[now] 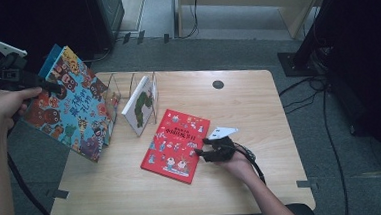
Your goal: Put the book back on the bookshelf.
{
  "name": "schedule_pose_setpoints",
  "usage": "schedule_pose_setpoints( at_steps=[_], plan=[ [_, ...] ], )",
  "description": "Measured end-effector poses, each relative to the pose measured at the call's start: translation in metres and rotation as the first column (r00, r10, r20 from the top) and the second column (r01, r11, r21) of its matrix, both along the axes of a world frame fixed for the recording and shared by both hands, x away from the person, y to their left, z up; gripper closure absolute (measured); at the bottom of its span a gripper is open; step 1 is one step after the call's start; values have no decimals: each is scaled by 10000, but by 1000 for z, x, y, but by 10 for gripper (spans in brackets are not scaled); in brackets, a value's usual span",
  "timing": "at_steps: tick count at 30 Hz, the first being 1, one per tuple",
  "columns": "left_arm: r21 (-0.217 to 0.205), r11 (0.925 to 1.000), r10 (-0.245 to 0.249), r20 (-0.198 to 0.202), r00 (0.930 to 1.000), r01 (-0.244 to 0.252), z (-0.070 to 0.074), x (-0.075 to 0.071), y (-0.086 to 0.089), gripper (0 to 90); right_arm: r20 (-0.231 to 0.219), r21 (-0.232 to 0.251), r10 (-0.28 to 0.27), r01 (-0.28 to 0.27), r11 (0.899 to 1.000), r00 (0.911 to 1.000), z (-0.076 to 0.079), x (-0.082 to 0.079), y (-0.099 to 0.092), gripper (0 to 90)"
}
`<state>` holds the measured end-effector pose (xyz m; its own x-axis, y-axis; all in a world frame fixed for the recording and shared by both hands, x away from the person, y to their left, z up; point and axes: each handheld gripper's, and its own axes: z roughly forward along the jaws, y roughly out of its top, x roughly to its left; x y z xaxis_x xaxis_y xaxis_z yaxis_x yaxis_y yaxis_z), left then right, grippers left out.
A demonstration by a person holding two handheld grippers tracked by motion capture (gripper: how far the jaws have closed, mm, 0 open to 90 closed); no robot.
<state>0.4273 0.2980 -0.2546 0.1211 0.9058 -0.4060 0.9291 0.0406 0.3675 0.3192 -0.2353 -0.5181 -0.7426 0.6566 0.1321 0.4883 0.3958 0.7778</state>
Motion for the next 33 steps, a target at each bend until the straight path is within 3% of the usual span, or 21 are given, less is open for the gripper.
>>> schedule_pose_setpoints(
  at_steps=[5, 10, 16, 22, 26, 33],
  plan=[
    [186, 9998, -14, 24, 10000, 14, 10, 3, -1, 799, 67, 102, -21, 21, 9999, 10000, -1, -2, -2, 432],
    [261, 9997, 30, -97, 9999, -28, 10, 9, -6, 799, 72, 53, -42, 41, 10000, 10000, -1, -5, -3, 432],
    [266, 9992, 285, -28, 9996, -284, 13, 7, 0, 808, 54, 168, -99, 98, 9998, 9999, -2, -7, -7, 425],
    [536, 9985, 142, -91, 9999, -137, 7, 18, -15, 803, 129, 128, -97, 95, 9999, 9999, -2, -7, -6, 425],
    [473, 9986, 256, -158, 9995, -248, 8, 17, -11, 803, 119, 145, -83, 82, 9999, 9999, -2, -7, -6, 423],
    [335, 9978, 562, 104, 9984, -565, 15, 11, -1, 808, 124, 138, -99, 97, 9999, 9999, -2, -7, -6, 424]
  ],
)
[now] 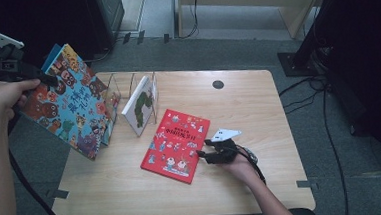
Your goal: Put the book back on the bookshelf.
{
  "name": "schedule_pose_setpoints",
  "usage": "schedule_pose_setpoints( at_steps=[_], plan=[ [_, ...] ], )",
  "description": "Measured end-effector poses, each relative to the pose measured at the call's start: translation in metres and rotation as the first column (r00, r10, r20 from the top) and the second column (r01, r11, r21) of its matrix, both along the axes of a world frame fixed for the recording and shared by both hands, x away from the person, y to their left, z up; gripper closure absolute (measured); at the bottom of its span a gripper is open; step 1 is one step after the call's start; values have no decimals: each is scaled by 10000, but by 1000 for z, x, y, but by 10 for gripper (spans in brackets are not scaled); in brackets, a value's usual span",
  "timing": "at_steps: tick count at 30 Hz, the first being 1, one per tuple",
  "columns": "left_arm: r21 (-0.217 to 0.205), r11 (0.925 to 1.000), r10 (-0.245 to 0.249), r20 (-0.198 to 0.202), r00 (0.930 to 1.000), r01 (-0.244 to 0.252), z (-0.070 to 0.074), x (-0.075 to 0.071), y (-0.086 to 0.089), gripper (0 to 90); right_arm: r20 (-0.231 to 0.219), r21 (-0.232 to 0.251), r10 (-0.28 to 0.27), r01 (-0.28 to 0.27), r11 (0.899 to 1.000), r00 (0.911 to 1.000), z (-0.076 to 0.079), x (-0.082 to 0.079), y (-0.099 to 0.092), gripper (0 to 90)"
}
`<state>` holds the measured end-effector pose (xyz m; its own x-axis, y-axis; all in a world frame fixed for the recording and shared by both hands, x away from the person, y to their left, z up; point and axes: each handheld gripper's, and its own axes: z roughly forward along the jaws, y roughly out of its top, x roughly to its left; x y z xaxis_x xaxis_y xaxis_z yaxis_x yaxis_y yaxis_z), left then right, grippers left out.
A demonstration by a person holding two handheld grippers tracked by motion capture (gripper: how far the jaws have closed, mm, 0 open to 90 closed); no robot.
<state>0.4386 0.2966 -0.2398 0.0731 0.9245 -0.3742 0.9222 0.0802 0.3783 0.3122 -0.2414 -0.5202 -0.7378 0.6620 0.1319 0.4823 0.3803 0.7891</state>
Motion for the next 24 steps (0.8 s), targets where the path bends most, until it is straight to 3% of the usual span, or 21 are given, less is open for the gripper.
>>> schedule_pose_setpoints(
  at_steps=[4, 9, 14, 18, 20, 22, 24],
  plan=[
    [70, 10000, -25, 216, 9998, 24, -4, 5, -8, 805, 4, -10, 21, -21, 10000, 10000, 0, 0, 0, 424],
    [116, 9999, -15, 130, 9999, 14, -15, 12, -15, 800, 4, -1, 14, -14, 10000, 10000, 0, 0, 0, 424],
    [352, 9994, -63, 93, 9999, 60, -15, 12, -17, 799, 6, -20, 25, -25, 10000, 10000, 0, 0, 0, 424],
    [-395, 9986, -324, 750, 9967, 354, -9, 10, -15, 745, 2, -34, 44, -44, 10000, 10000, 0, 0, 0, 424],
    [-247, 9986, -446, 699, 9966, 464, -6, 9, -16, 722, -51, -3, 13, -13, 10000, 10000, 0, 0, 0, 422],
    [172, 9990, -418, 639, 9971, 408, -5, 9, -17, 677, -40, 1, 18, -18, 10000, 10000, 0, 0, 0, 422],
    [206, 9994, -300, 677, 9973, 286, -3, 8, -13, 626, -35, 0, 18, -18, 10000, 10000, 0, 0, -1, 422]
  ],
)
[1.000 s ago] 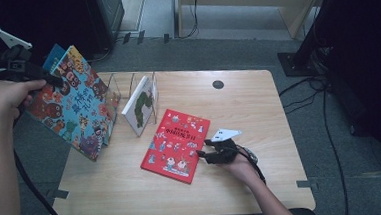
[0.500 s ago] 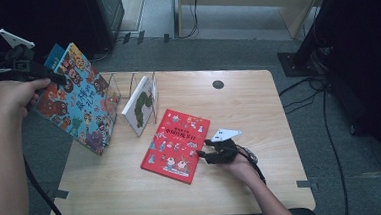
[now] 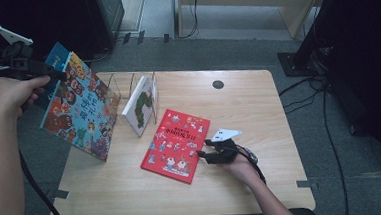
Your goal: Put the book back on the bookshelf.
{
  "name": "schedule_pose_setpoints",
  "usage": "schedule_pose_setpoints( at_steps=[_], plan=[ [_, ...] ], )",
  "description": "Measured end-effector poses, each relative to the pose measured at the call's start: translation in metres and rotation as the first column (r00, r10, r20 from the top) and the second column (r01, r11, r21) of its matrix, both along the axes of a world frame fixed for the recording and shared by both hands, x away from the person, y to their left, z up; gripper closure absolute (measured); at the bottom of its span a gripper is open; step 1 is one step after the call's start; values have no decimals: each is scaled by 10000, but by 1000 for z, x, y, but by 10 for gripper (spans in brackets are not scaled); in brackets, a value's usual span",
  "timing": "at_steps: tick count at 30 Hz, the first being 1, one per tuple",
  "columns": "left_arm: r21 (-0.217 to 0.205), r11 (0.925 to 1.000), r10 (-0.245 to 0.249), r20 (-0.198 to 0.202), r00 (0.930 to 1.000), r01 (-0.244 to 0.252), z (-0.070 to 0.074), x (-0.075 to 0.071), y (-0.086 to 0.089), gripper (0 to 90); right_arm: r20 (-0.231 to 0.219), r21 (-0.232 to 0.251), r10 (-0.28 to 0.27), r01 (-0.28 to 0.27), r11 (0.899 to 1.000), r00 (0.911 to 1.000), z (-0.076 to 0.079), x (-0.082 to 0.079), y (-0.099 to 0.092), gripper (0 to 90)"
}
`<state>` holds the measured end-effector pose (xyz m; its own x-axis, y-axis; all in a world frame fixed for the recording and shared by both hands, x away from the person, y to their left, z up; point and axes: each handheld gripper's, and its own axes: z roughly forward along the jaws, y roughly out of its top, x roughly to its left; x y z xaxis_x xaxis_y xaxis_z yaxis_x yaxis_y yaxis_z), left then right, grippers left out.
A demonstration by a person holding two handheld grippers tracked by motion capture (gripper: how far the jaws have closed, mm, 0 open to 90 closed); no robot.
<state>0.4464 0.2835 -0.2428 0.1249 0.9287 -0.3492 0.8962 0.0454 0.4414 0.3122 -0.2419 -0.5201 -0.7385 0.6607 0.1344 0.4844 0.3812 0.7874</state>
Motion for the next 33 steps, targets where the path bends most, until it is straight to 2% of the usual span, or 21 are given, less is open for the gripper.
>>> schedule_pose_setpoints(
  at_steps=[3, 5, 9, 13, 17, 21, 24, 28, 30, 31, 33],
  plan=[
    [-310, 9995, -88, 116, 9999, 92, 3, -4, 7, 626, -52, 25, -10, 10, 10000, 10000, 0, 0, 0, 421],
    [-693, 9973, -236, 318, 9992, 257, 8, -6, 9, 624, -48, 26, -4, 4, 10000, 10000, 0, 0, 0, 421],
    [-554, 9969, -547, 374, 9978, 567, 16, -10, 7, 599, -47, 12, -7, 7, 10000, 10000, 0, 0, 0, 421],
    [-516, 9942, -919, 533, 9943, 946, 16, -16, 1, 584, -101, -44, -21, 20, 10000, 9999, 1, 0, -1, 419],
    [-644, 9918, -1069, 532, 9928, 1103, 9, -25, -6, 595, -93, -549, 77, -82, 9985, 9999, -1, -1, -2, 433],
    [-691, 9883, -1311, 708, 9888, 1360, 2, -36, -16, 643, -60, -490, 166, -169, 9987, 9998, 0, -1, -1, 441],
    [-575, 9851, -1582, 697, 9849, 1623, -4, -44, -26, 658, -6, -365, 160, -160, 9992, 9999, 1, -1, -2, 444],
    [-403, 9811, -1849, 963, 9780, 1895, -13, -53, -35, 662, 36, -303, 109, -108, 9995, 9999, 2, 0, -3, 446],
    [-408, 9804, -1884, 928, 9777, 1928, -15, -55, -37, 666, 36, -293, 110, -109, 9995, 9999, 2, 0, -3, 446],
    [-473, 9791, -1929, 886, 9772, 1976, -20, -57, -41, 666, 43, -300, 108, -107, 9995, 9999, 2, 0, -3, 446],
    [-282, 9759, -2130, 928, 9726, 2164, -28, -62, -50, 665, 53, -314, 124, -123, 9994, 9999, 2, 0, -2, 447]
  ],
)
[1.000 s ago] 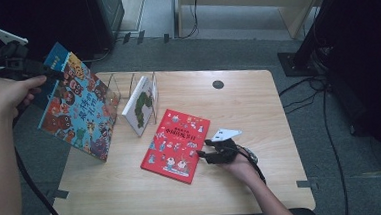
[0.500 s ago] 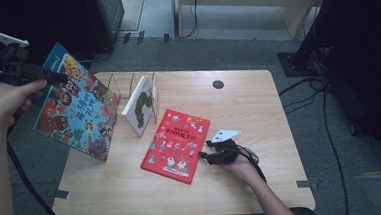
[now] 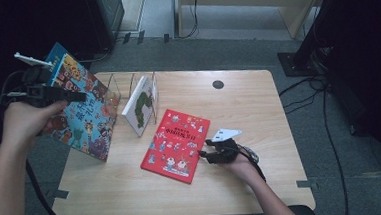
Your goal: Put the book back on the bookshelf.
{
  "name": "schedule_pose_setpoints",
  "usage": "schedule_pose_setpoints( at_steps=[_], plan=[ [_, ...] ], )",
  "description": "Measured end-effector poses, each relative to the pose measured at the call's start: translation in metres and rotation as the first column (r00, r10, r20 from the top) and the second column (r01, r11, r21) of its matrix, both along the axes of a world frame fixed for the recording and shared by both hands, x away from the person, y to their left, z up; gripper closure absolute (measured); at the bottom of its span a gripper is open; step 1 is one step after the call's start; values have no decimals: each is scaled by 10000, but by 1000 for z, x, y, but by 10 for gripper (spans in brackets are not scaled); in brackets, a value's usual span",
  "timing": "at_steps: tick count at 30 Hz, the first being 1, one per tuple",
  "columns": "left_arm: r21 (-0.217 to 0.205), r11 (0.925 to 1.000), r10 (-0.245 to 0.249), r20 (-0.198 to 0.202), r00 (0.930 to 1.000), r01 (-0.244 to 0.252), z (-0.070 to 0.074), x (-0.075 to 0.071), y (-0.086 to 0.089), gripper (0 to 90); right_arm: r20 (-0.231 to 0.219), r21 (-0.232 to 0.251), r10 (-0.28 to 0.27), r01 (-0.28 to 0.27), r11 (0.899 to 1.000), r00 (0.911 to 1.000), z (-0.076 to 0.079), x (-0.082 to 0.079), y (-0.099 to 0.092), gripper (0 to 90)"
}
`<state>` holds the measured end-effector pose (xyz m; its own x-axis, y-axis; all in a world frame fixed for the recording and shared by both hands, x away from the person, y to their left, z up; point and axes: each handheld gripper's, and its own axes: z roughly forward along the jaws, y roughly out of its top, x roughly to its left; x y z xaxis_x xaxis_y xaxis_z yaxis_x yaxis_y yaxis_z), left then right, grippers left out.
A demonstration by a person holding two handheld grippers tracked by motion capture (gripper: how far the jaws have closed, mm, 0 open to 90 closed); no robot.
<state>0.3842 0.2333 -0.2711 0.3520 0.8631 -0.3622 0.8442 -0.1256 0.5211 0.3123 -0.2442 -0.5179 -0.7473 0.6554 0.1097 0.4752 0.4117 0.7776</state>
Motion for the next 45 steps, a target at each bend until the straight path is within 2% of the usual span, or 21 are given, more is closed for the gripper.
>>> schedule_pose_setpoints(
  at_steps=[4, 6, 8, 11, 13, 14, 17, 22, 25, 27, 31, 40, 44, 45],
  plan=[
    [54, 9999, -102, 95, 9999, 102, -12, -7, -11, 665, -137, -138, 48, -49, 9999, 9999, 1, 1, 1, 446],
    [237, 9994, -272, 139, 9995, 269, -18, -10, -17, 659, -157, -115, 37, -38, 9999, 9999, 1, 1, 1, 446],
    [181, 9988, -451, 120, 9989, 449, -24, -13, -23, 626, -174, -130, 37, -39, 9999, 9998, 1, 1, 1, 446],
    [256, 9979, -598, 145, 9981, 595, -34, -16, -31, 625, -169, -167, 80, -83, 9998, 9998, 1, 1, 1, 446],
    [135, 9966, -810, 115, 9966, 809, -43, -19, -36, 632, -164, -173, 91, -94, 9998, 9998, 1, 1, 2, 446],
    [83, 9959, -900, 129, 9959, 899, -46, -20, -38, 672, -145, -163, 69, -72, 9998, 9999, 0, 1, 2, 446],
    [320, 9934, -1107, 115, 9938, 1103, -59, -23, -48, 687, -156, -186, 53, -56, 9998, 9999, 0, 2, 1, 446],
    [309, 9911, -1293, 26, 9916, 1292, -78, -25, -58, 689, -142, -172, 31, -33, 9998, 9999, 0, 2, 1, 446],
    [397, 9883, -1476, 109, 9890, 1471, -87, -27, -64, 689, -135, -174, 53, -55, 9998, 9999, 0, 2, 1, 446],
    [313, 9854, -1679, 152, 9857, 1674, -92, -27, -66, 687, -162, -157, 60, -63, 9999, 9999, 0, 2, 1, 446],
    [281, 9848, -1722, 274, 9847, 1715, -102, -28, -71, 683, -211, -138, 26, -29, 9999, 9998, 0, 2, 1, 446],
    [488, 9752, -2166, 131, 9762, 2158, -130, -28, -88, 688, -185, -211, -8, 4, 9998, 9998, -3, 1, -1, 446],
    [445, 9743, -2207, -71, 9753, 2208, -144, -27, -96, 691, -149, -235, -32, 29, 9997, 9999, -3, 0, -1, 446],
    [532, 9718, -2295, -78, 9733, 2296, -147, -27, -97, 691, -139, -214, -42, 39, 9998, 9999, -3, -1, -2, 446]
  ],
)
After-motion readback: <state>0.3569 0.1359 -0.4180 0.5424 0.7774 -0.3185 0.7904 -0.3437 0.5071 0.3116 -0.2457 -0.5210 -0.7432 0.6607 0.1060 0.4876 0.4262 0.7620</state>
